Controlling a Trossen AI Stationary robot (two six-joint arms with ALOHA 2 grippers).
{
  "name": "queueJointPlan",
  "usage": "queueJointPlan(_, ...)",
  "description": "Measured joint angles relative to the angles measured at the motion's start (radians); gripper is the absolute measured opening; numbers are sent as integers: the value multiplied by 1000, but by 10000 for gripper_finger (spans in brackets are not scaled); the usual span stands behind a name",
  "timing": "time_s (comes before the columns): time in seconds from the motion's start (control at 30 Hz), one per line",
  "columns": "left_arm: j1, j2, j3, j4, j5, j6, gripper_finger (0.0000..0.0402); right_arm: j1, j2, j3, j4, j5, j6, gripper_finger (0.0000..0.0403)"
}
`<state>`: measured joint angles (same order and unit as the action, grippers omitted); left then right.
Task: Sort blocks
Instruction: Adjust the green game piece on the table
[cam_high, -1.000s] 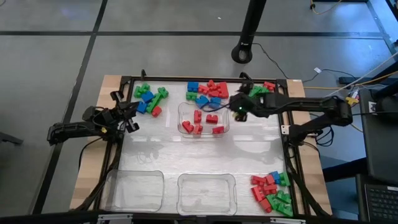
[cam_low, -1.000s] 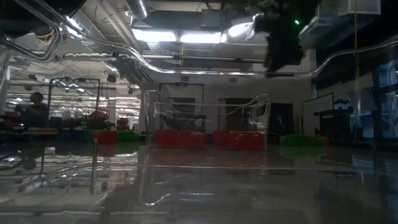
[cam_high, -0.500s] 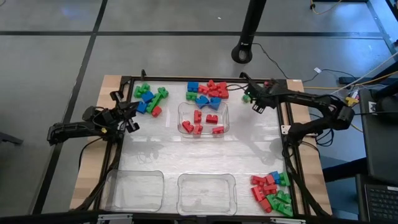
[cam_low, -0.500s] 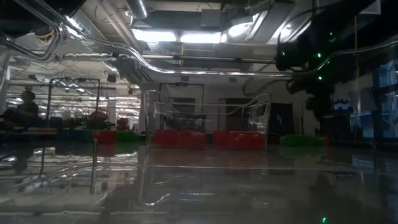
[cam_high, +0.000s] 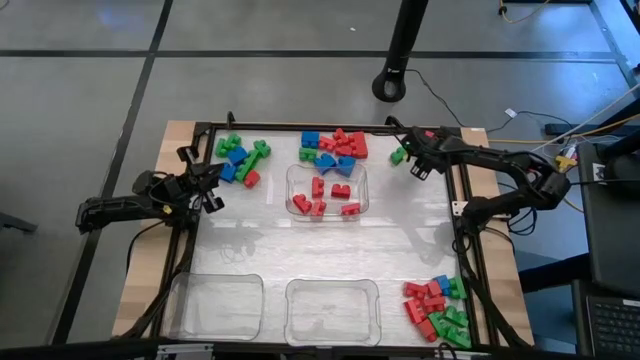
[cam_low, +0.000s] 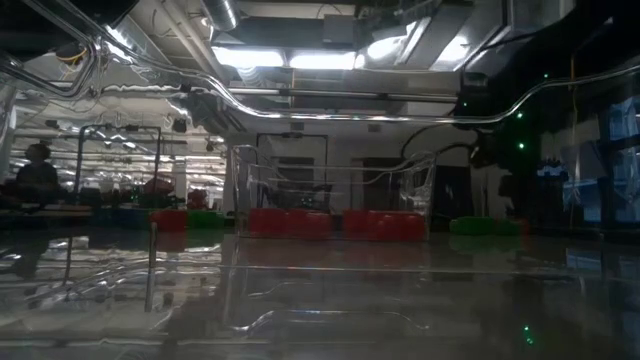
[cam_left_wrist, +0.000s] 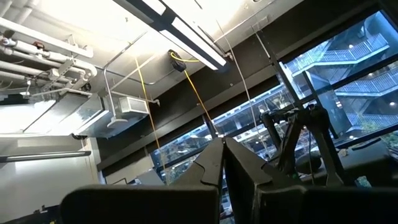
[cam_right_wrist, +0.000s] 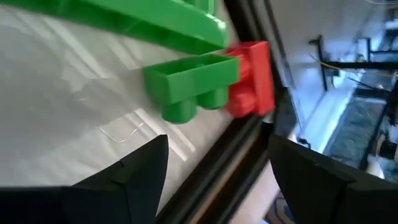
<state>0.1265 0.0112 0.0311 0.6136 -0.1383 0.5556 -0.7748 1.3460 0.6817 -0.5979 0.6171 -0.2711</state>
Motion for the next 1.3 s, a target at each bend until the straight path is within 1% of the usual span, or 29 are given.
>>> queueJointPlan(0.13,0,0,0,0,0,1,6,-20,11,-34,37,-34,-26,275)
queueJointPlan(0.43,0,0,0,0,0,15,6,-18,99,-63,225,-36,-107,275)
queueJointPlan(0.53,0,0,0,0,0,21,6,-17,119,-63,300,-115,-172,275)
queueJointPlan(0.7,0,0,0,0,0,22,6,-17,121,-62,313,-183,-179,275)
queueJointPlan(0.9,0,0,0,0,0,21,6,-18,121,-62,360,-315,-184,275)
queueJointPlan(0.97,0,0,0,0,0,21,6,-17,120,-60,364,-333,-184,275)
queueJointPlan(1.03,0,0,0,-1,0,21,6,-17,112,-47,336,-336,-184,275)
queueJointPlan(1.17,0,0,0,-6,0,21,6,-17,78,11,239,-309,-163,275)
queueJointPlan(1.23,0,0,0,-6,0,20,6,-17,61,44,186,-257,-149,275)
queueJointPlan(1.3,0,0,0,-6,0,11,6,-18,48,74,146,-171,-126,275)
